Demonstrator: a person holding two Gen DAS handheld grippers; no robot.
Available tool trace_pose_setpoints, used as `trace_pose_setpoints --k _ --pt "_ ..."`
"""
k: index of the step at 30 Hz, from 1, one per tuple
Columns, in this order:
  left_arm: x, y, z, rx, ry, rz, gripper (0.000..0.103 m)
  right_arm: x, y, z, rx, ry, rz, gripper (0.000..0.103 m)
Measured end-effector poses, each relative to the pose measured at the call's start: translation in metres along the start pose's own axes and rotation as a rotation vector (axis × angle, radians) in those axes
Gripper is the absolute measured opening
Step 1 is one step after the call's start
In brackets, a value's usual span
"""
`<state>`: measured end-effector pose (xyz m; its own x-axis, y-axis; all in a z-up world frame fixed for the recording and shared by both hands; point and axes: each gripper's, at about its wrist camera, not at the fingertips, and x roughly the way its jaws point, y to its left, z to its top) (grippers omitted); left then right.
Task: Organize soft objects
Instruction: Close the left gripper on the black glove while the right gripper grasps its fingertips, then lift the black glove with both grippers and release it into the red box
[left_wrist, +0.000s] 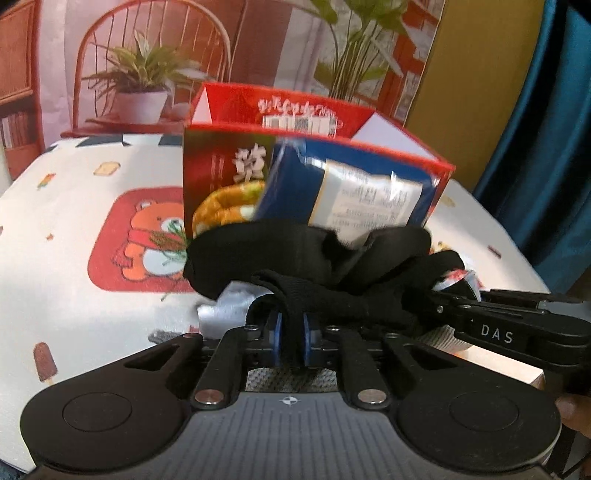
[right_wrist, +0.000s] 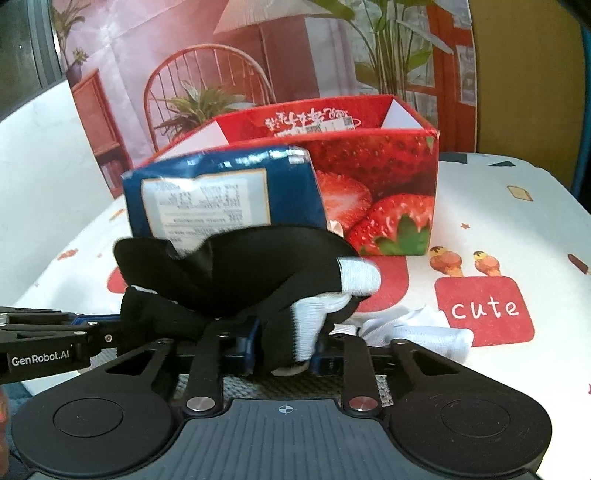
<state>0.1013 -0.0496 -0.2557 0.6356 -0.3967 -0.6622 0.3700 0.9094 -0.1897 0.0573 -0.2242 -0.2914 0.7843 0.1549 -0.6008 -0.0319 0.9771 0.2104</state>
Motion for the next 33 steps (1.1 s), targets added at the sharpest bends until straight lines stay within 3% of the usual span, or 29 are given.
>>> trace_pose_setpoints --k 10,19,27,33 --pt "-0.041 -0.005 0.014 0.008 -0.138 -0.016 0.012 -0.040 0.022 0.024 -0.059 -0.095 0.000 0.009" --pt "-0.075 -0.009 0.068 0.050 -0.279 -0.002 0.012 -0.069 0.042 0.080 -0.133 -0.200 0.013 0.009" --pt "-0.052 -0.007 0.132 0.042 -0.313 0.006 0.012 -0.045 0.039 0.145 -0.160 -0.231 0.020 0.009" --pt "-0.009 0.005 0.164 0.011 -0.242 0.005 0.012 0.002 0.023 0.177 -0.160 -0.183 0.000 0.009"
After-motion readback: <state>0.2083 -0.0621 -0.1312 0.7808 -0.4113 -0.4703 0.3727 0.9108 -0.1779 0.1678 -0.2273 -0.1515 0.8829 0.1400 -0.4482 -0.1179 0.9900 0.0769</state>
